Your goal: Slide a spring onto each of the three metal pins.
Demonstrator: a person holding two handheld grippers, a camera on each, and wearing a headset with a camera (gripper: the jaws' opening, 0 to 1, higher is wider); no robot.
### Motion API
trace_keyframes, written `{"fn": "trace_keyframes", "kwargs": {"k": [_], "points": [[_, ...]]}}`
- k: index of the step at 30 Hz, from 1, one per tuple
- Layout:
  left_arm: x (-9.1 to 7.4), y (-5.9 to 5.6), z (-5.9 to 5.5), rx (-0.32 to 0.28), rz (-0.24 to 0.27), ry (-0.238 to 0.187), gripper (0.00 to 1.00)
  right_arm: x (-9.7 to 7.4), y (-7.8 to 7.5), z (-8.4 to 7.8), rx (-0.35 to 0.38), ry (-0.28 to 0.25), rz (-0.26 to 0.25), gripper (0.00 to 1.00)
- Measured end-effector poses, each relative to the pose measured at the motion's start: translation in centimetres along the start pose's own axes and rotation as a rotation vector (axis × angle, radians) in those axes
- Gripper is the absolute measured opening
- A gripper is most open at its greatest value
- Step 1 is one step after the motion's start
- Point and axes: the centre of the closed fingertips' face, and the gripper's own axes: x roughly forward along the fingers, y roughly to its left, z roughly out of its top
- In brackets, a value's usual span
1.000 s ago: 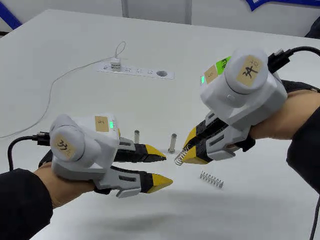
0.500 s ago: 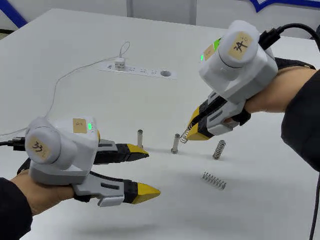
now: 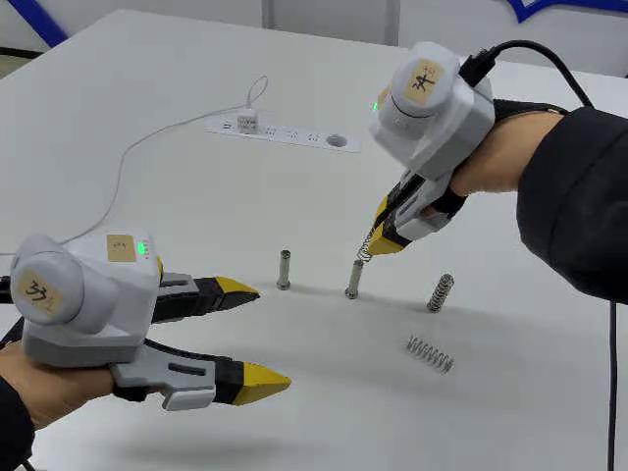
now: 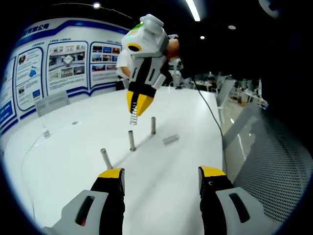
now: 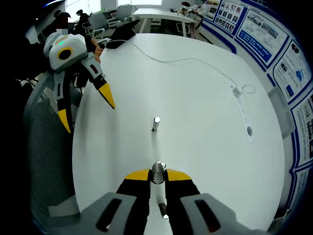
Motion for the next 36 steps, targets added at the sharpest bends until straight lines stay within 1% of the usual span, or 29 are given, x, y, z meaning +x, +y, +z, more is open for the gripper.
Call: {"fn": "trace_keyframes", "kwargs": {"k": [5, 8, 10, 12, 15, 19, 24, 30, 36], "points": [[-0.3, 0.1, -0.2, -0.016, 0.013, -0.005, 0.65, 0.7, -0.2, -0.2, 0.006, 0.021, 0.012, 0.12], [-0.3, 0.1, -0.3, -0.019, 0.015, -0.003, 0.65, 1.2, -0.7, -0.3, 0.015, 0.031, 0.021, 0.12], [-0.4, 0.2, -0.3, -0.021, 0.018, -0.006, 0.66, 1.3, -0.6, -0.3, 0.025, 0.03, 0.028, 0.12], [-0.4, 0.3, -0.3, -0.023, 0.021, -0.007, 0.66, 1.4, -0.5, -0.5, 0.023, 0.042, 0.026, 0.12], [-0.5, 0.3, -0.4, -0.026, 0.023, -0.008, 0.66, 1.5, -0.2, -0.6, 0.032, 0.044, 0.037, 0.12], [-0.5, 0.4, -0.4, -0.03, 0.026, -0.009, 0.65, 1.8, -0.1, -0.8, 0.033, 0.058, 0.037, 0.12], [-0.5, 0.4, -0.4, -0.029, 0.024, -0.006, 0.64, 2.5, 0.2, -1.0, 0.03, 0.079, 0.038, 0.12], [-0.6, 0.4, -0.5, -0.036, 0.026, -0.006, 0.64, 3.9, 0.5, -1.3, 0.025, 0.112, 0.033, 0.12], [-0.7, 0.5, -0.6, -0.04, 0.028, -0.005, 0.63, 5.0, 0.8, -1.8, 0.038, 0.122, 0.035, 0.12]]}}
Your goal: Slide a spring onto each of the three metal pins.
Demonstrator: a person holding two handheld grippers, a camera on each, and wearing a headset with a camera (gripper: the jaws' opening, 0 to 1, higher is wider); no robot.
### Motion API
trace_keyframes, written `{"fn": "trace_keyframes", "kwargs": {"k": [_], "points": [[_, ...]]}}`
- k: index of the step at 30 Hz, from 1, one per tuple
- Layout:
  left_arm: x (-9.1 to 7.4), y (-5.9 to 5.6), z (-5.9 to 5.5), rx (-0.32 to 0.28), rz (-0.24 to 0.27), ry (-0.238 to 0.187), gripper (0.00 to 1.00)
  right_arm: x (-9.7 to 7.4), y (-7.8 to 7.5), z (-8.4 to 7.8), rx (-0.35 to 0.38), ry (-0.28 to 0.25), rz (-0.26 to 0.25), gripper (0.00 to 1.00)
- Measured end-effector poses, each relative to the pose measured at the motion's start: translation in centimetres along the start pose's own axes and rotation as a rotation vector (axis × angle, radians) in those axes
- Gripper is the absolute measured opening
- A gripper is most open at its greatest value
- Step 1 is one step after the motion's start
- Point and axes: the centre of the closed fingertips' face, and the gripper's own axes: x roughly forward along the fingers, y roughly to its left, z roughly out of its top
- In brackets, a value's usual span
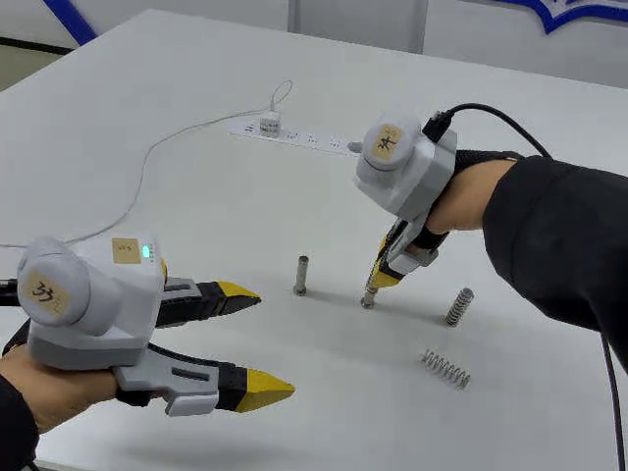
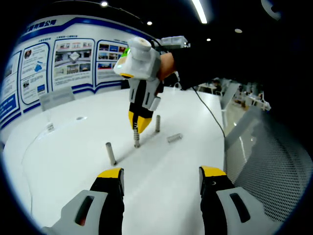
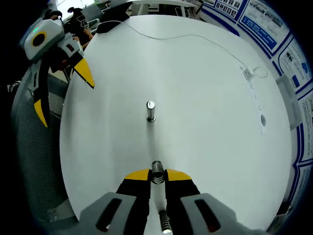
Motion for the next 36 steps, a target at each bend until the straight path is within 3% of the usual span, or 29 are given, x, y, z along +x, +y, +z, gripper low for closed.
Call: {"fn": "trace_keyframes", "kwargs": {"k": [10, 22, 28, 36], "points": [[-0.1, 0.1, 0.0, -0.003, 0.004, 0.002, 0.63, 0.9, 0.4, -0.4, 0.013, -0.011, 0.006, 0.13], [0.0, 0.0, 0.2, 0.003, 0.001, 0.0, 0.62, -0.9, -0.2, -2.1, 0.035, -0.05, -0.037, 0.16], [0.1, 0.0, 0.2, 0.003, -0.001, -0.002, 0.62, -1.5, 0.4, -3.4, 0.049, -0.065, -0.051, 0.16], [0.4, -0.2, 0.2, 0.003, -0.015, -0.002, 0.61, -1.2, 3.2, -5.5, 0.071, -0.055, -0.034, 0.16]]}}
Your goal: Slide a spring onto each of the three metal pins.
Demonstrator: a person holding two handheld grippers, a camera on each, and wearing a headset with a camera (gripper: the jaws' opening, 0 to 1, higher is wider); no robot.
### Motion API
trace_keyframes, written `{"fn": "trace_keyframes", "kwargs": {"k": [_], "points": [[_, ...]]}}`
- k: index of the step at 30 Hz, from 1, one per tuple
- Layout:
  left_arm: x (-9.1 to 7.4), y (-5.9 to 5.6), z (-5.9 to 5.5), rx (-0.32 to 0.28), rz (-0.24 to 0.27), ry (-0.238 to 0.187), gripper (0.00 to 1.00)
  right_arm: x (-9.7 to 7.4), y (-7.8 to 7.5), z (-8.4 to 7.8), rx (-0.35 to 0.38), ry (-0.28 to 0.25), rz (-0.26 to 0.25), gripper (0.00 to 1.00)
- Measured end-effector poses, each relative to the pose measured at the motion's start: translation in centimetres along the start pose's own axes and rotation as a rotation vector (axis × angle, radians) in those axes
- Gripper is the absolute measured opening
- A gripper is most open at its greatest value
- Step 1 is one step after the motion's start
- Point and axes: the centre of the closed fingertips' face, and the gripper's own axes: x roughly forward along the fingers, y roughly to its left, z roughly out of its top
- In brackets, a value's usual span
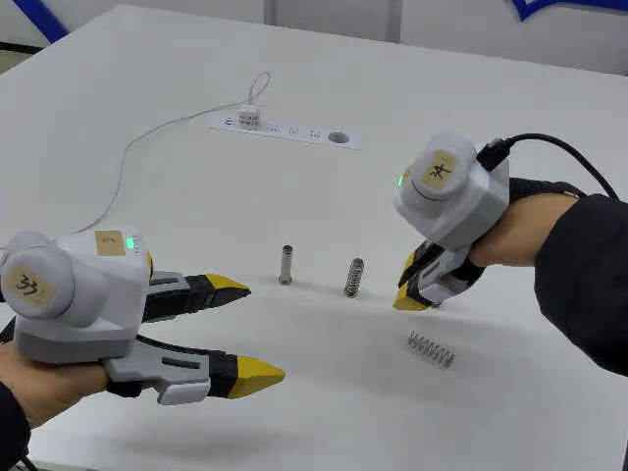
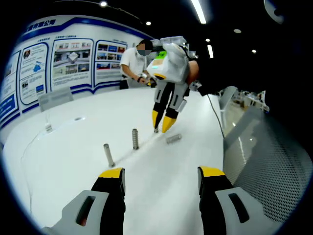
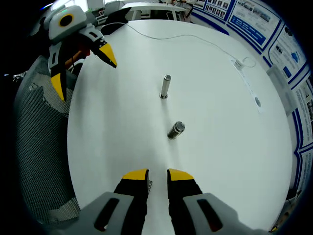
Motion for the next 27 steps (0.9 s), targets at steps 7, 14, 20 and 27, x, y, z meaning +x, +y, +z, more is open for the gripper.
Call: {"fn": "trace_keyframes", "kwargs": {"k": [7, 14, 20, 27], "points": [[0.1, -0.2, 0.1, 0.004, -0.009, -0.001, 0.61, 1.3, 0.6, -1.8, 0.027, 0.044, 0.023, 0.16], [0.0, -0.2, 0.0, -0.001, -0.008, -0.002, 0.6, 2.4, 1.0, -2.7, 0.053, 0.068, 0.045, 0.16], [-0.1, -0.2, 0.0, -0.004, -0.006, -0.002, 0.6, 3.2, 1.2, -3.1, 0.059, 0.085, 0.058, 0.15], [-0.2, -0.3, -0.1, -0.006, -0.005, 0.002, 0.6, 3.1, 1.2, -3.2, 0.062, 0.08, 0.056, 0.13]]}}
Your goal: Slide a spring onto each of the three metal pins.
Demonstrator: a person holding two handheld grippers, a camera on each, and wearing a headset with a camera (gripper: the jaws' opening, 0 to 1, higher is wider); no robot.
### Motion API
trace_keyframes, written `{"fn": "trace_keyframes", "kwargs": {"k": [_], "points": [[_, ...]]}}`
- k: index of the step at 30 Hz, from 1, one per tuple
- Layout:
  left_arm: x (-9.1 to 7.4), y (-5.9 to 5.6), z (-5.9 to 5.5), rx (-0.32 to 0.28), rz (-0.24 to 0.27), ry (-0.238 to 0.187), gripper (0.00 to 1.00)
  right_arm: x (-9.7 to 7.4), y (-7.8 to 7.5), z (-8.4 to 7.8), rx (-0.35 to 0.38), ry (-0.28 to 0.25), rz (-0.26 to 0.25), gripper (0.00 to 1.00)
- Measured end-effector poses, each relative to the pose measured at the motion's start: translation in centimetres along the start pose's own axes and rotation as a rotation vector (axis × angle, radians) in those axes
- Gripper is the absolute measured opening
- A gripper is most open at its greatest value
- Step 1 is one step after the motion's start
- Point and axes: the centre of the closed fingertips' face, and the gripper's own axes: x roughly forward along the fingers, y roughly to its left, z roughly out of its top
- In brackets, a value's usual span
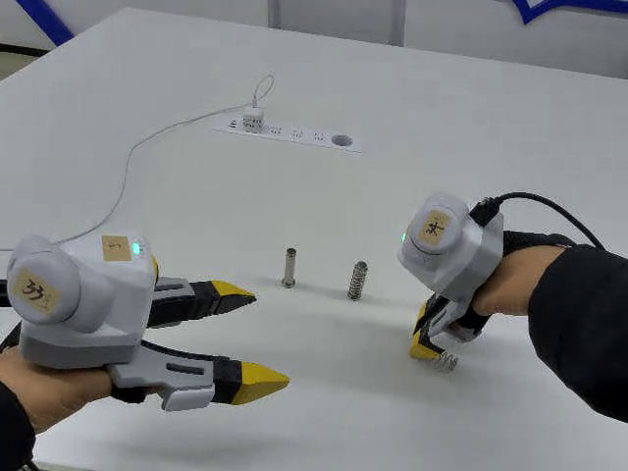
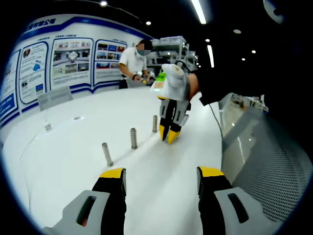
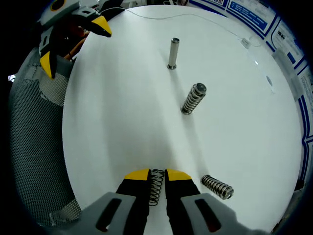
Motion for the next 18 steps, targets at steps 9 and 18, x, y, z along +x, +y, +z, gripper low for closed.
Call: {"fn": "trace_keyframes", "kwargs": {"k": [9, 18], "points": [[0.2, -0.3, 0.2, 0.007, -0.005, 0.004, 0.59, -1.3, 0.3, 1.1, 0.013, -0.06, -0.008, 0.12], [0.2, -0.5, 0.3, 0.011, -0.007, 0.002, 0.59, -2.9, 1.1, 3.3, -0.004, -0.136, -0.017, 0.12]]}}
